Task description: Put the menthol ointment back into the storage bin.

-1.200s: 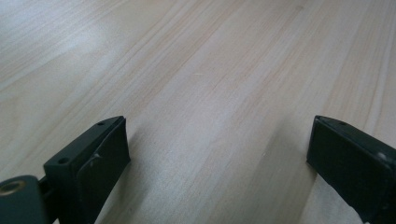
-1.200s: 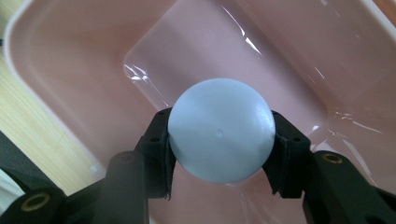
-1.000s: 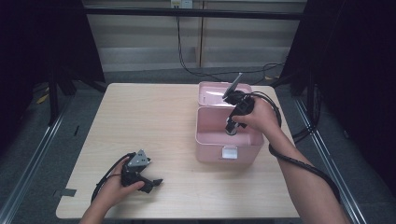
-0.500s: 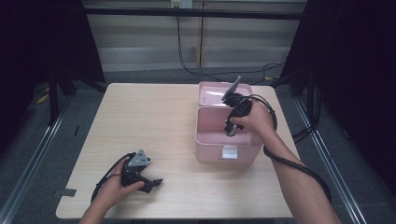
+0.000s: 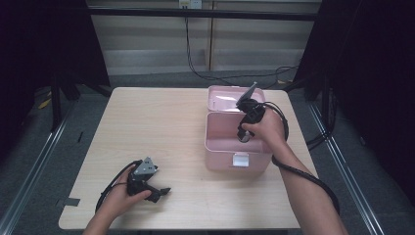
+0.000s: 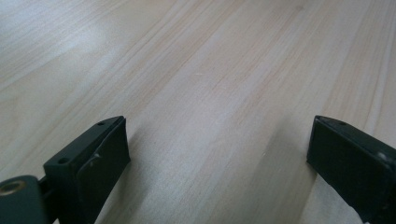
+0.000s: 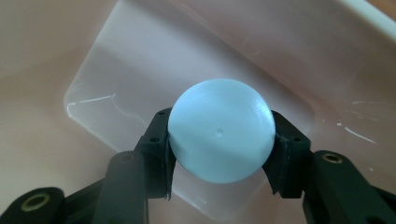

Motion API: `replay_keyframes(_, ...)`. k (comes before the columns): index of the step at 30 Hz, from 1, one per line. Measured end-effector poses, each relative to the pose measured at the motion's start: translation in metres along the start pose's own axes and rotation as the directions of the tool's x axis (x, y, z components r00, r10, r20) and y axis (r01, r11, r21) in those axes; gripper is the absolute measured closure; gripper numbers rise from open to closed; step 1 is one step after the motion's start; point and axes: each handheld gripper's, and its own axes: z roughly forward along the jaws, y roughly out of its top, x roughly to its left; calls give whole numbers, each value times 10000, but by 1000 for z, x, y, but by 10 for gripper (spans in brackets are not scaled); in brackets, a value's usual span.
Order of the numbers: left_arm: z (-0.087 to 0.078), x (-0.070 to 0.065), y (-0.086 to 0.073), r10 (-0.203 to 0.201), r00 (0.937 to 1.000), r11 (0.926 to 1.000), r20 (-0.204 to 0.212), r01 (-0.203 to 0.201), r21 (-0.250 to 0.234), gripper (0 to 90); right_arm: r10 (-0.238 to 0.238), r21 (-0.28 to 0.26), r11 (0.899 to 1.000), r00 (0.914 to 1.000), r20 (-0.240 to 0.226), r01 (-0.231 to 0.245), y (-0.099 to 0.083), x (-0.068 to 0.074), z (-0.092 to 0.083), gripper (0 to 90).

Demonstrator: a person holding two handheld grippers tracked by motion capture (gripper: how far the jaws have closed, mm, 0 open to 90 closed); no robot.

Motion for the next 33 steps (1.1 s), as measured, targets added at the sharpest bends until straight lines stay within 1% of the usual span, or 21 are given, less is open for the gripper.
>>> replay_keyframes(2, 0, 0, 0, 1, 10000, 10000, -1, -1, 1, 50, 216, -33, 9998, 9998, 0, -216, 0, -1, 2, 502)
replay_keyframes(5, 0, 0, 0, -1, 10000, 10000, -1, 1, -1, 51, 533, -120, 9985, 9984, 177, -531, 0, -3, 4, 502)
replay_keyframes(7, 0, 0, 0, -1, 10000, 10000, 2, 1, -1, 51, 786, -199, 9967, 9967, 207, -782, 0, -4, 5, 502)
replay_keyframes(11, 0, 0, 0, 3, 10000, 10000, -4, -3, -6, 51, 1100, -390, 9933, 9934, 336, -1087, -1, -7, 7, 502)
replay_keyframes(13, 0, 0, 0, 3, 10000, 10000, -2, -3, -3, 51, 1253, -358, 9916, 9914, 390, -1239, -2, -9, 8, 502)
replay_keyframes(16, 0, 0, 0, 5, 10000, 10000, -3, -5, -5, 51, 1392, -380, 9898, 9890, 506, -1374, -3, -11, 11, 502)
replay_keyframes(22, 0, 0, 0, 3, 10000, 10000, -3, -3, -6, 51, 1615, -304, 9866, 9856, 510, -1601, -4, -14, 17, 502)
replay_keyframes(33, 0, 0, 0, 1, 10000, 10000, -5, -1, -5, 51, 1685, -258, 9856, 9844, 511, -1674, -2, -12, 24, 501)
